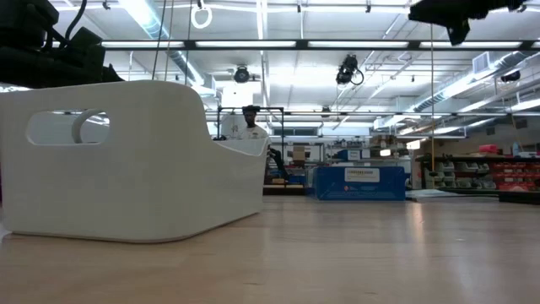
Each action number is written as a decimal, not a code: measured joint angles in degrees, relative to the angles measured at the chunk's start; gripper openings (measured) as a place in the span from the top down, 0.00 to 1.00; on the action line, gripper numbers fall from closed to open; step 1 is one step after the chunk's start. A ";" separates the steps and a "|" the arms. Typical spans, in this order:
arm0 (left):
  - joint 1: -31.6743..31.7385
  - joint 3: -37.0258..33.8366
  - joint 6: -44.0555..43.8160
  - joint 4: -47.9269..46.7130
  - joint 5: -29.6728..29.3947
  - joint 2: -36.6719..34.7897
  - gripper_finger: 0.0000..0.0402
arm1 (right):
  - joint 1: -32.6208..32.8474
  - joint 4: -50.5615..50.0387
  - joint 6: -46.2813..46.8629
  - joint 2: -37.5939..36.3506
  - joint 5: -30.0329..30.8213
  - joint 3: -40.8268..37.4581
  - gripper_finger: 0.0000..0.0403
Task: Pick and place USB-C Cables
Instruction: Return to Home Position
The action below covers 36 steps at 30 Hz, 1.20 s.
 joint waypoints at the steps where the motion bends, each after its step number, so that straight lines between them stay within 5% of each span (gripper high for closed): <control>1: -0.02 0.02 0.00 -0.02 0.00 0.00 0.94 | 0.00 0.48 0.90 -0.83 -0.34 -1.22 0.85; 10: -0.01 0.02 0.00 -0.02 0.00 0.00 0.94 | 0.00 3.94 10.26 -9.39 -4.75 -10.60 0.99; 27: 0.00 0.02 0.00 -0.02 0.00 0.00 0.94 | 0.00 4.31 22.75 -22.84 -12.01 -24.33 0.99; 36: -0.02 0.00 0.00 -0.02 0.00 0.02 0.94 | 0.02 5.69 26.89 -23.04 -14.89 -29.77 0.97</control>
